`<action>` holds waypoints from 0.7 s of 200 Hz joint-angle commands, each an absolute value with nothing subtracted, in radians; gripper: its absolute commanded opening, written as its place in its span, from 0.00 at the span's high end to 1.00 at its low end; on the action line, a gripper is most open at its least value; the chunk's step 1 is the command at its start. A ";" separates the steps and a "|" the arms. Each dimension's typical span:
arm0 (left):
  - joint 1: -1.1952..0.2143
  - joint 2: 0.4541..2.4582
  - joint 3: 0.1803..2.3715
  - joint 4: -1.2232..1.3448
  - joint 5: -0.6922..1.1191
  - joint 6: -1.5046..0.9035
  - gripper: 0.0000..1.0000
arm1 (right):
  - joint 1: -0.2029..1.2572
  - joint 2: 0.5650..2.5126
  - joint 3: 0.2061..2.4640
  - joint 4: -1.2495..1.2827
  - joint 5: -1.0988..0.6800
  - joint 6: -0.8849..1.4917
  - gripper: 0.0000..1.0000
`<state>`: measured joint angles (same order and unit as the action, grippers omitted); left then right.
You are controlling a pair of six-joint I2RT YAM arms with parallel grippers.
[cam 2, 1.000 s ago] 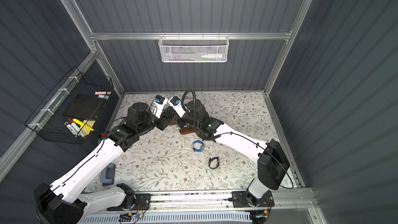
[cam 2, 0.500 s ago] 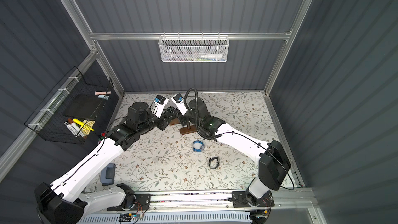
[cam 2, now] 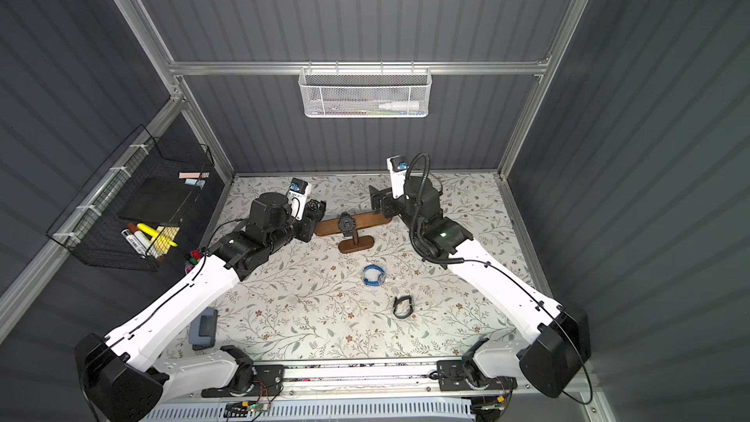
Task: Place watch on stand
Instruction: Place the watch on the stand.
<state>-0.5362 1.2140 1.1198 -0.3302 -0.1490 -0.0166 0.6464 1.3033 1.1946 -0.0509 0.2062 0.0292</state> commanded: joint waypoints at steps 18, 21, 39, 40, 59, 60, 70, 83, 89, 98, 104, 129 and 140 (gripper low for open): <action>-0.543 1.191 1.057 -0.340 -0.372 -0.187 0.80 | 0.572 1.317 1.199 -0.270 0.106 0.183 0.01; -0.543 1.196 1.052 -0.341 -0.384 -0.199 0.81 | 0.565 1.321 1.199 -0.276 0.097 0.187 0.01; -0.543 1.213 1.022 -0.353 -0.433 -0.272 0.81 | 0.533 1.354 1.191 -0.298 0.050 0.202 0.01; -0.543 1.214 1.020 -0.353 -0.434 -0.276 0.80 | 0.531 1.357 1.192 -0.299 0.048 0.203 0.01; -0.548 1.226 0.974 -0.325 -0.453 -0.336 0.81 | 0.506 1.396 1.185 -0.314 0.032 0.224 0.01; -0.548 1.226 0.973 -0.322 -0.454 -0.340 0.81 | 0.505 1.398 1.184 -0.313 0.032 0.224 0.01; -0.551 1.228 0.947 -0.290 -0.457 -0.361 0.81 | 0.495 1.414 1.178 -0.308 0.014 0.228 0.01; -0.552 1.230 0.919 -0.255 -0.457 -0.390 0.81 | 0.477 1.429 1.164 -0.286 -0.016 0.231 0.01; -0.554 1.233 0.914 -0.247 -0.459 -0.404 0.81 | 0.469 1.434 1.156 -0.271 -0.050 0.237 0.01; -0.559 1.240 0.904 -0.233 -0.458 -0.414 0.81 | 0.455 1.442 1.141 -0.245 -0.086 0.250 0.01; -0.565 1.246 0.901 -0.230 -0.463 -0.420 0.81 | 0.447 1.447 1.136 -0.232 -0.104 0.255 0.01; -0.598 1.265 0.885 -0.206 -0.489 -0.435 0.81 | 0.434 1.487 1.144 -0.229 -0.140 0.254 0.01; -0.610 1.269 0.876 -0.184 -0.494 -0.441 0.81 | 0.432 1.503 1.153 -0.236 -0.158 0.252 0.01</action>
